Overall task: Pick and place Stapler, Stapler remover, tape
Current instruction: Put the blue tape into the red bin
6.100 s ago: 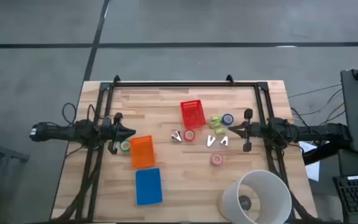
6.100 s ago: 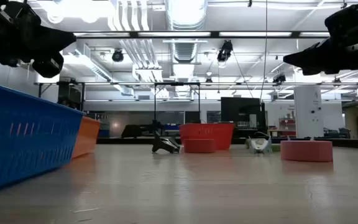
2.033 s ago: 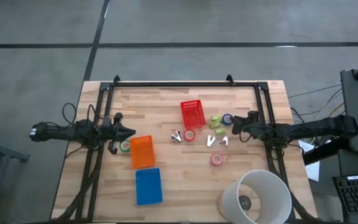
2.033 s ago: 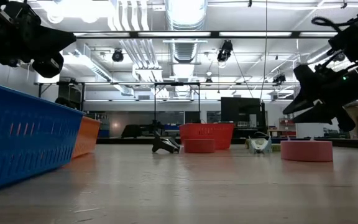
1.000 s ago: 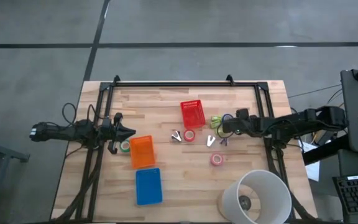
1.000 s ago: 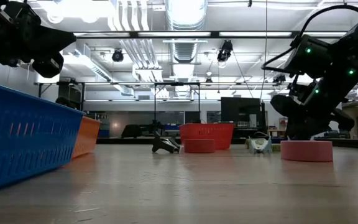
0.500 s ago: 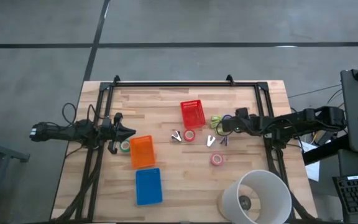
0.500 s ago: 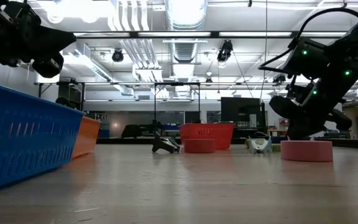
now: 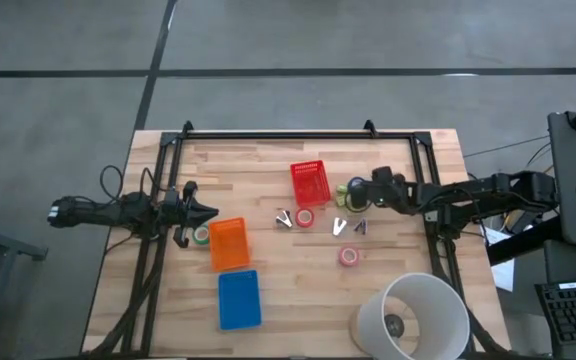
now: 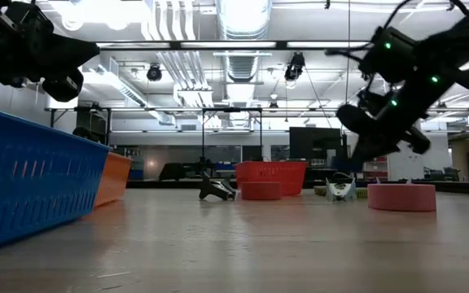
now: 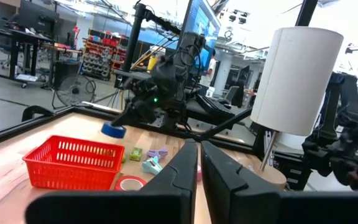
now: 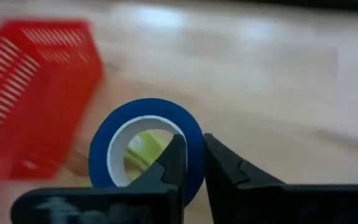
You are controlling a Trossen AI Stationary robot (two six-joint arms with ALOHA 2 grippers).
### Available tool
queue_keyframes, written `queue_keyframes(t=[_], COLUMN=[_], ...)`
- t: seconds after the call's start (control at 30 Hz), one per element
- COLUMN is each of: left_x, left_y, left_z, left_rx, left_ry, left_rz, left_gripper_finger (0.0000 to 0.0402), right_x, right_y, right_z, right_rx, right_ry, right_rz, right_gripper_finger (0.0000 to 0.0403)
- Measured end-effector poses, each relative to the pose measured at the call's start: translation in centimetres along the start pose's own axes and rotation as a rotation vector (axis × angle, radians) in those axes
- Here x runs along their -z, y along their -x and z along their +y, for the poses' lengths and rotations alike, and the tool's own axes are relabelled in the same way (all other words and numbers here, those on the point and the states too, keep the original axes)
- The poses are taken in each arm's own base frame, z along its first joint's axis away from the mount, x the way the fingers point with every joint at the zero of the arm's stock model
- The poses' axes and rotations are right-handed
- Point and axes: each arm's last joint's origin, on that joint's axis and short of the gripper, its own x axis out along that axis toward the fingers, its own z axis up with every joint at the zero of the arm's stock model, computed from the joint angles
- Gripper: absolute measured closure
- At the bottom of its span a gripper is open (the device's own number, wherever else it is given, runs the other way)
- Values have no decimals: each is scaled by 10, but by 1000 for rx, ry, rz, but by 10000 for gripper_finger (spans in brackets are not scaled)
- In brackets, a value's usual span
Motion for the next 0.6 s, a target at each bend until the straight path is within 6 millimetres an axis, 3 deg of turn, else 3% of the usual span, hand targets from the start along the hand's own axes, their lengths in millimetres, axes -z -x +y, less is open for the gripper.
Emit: queue_keyframes(t=[0.27,0.6], left_x=[0,0], left_y=[0,0], left_z=[0,0], left_rx=[0,0], left_ry=[0,0], left_rz=[0,0], left_gripper_finger=[378,378], right_x=[-40,-61], right_y=[4,-28], right_z=[41,97], right_rx=[-69,-88], right_ry=[93,259], right_rz=[-78,-41], right_gripper_finger=[372,372])
